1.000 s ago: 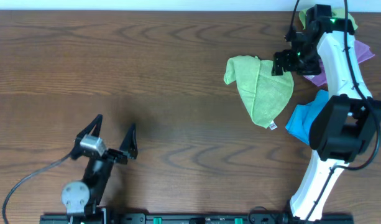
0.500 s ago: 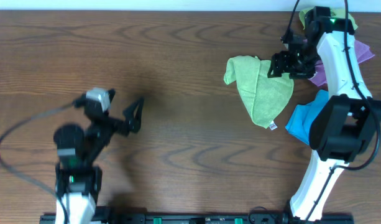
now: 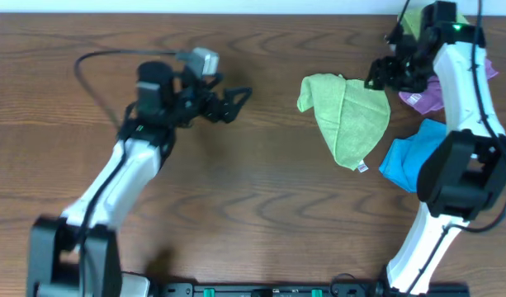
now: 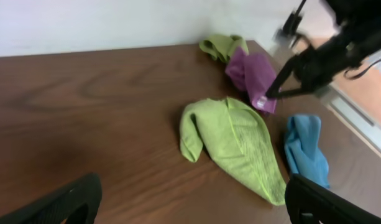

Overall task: Fold the cloth
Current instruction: 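Reach the left gripper toward the hanging green cloth, then grasp the green cloth's left corner with the left gripper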

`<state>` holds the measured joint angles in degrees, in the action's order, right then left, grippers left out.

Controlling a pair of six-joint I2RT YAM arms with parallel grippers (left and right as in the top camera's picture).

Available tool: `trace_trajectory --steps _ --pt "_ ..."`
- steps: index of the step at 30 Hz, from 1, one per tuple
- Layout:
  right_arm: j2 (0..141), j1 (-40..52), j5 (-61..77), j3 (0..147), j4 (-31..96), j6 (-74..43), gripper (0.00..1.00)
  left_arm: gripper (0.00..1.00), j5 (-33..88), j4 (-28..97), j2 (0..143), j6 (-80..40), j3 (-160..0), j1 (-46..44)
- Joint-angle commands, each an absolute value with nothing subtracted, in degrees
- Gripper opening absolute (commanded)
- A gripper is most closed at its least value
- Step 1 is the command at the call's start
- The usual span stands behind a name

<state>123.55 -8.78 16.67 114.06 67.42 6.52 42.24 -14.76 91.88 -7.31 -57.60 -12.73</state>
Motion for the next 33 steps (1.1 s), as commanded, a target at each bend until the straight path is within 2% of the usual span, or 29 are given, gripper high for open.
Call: trace_trajectory --steps 1,8,19,22,23,26,33 --pt "119.2 -9.8 19.6 114.7 66.8 6.7 0.71 0.95 43.1 -13.5 97.8 -5.3 -64.5 -16.0" --pt "119.0 -9.7 21.7 114.7 66.0 7.4 0.65 0.96 42.9 -11.4 111.1 -5.3 -77.3 -21.8" --pt "119.0 -9.7 23.4 114.7 65.5 7.4 0.64 0.97 42.9 -7.3 126.4 -7.2 -93.2 -26.3" --pt "119.0 -9.7 24.9 114.7 65.3 7.4 0.61 1.00 42.9 -7.3 129.5 -7.9 -96.1 -27.1" --pt "119.0 -9.7 24.9 114.7 65.3 7.4 0.61 0.95 42.9 -7.3 130.3 -7.9 -96.6 -27.4" --pt "119.0 -9.6 24.9 114.7 65.6 7.4 0.60 0.90 42.5 -7.4 132.9 -8.2 -98.1 -28.2" --pt "119.0 -9.6 25.1 114.7 65.8 7.4 0.59 0.86 38.2 -7.5 134.9 -9.2 -98.2 -29.6"
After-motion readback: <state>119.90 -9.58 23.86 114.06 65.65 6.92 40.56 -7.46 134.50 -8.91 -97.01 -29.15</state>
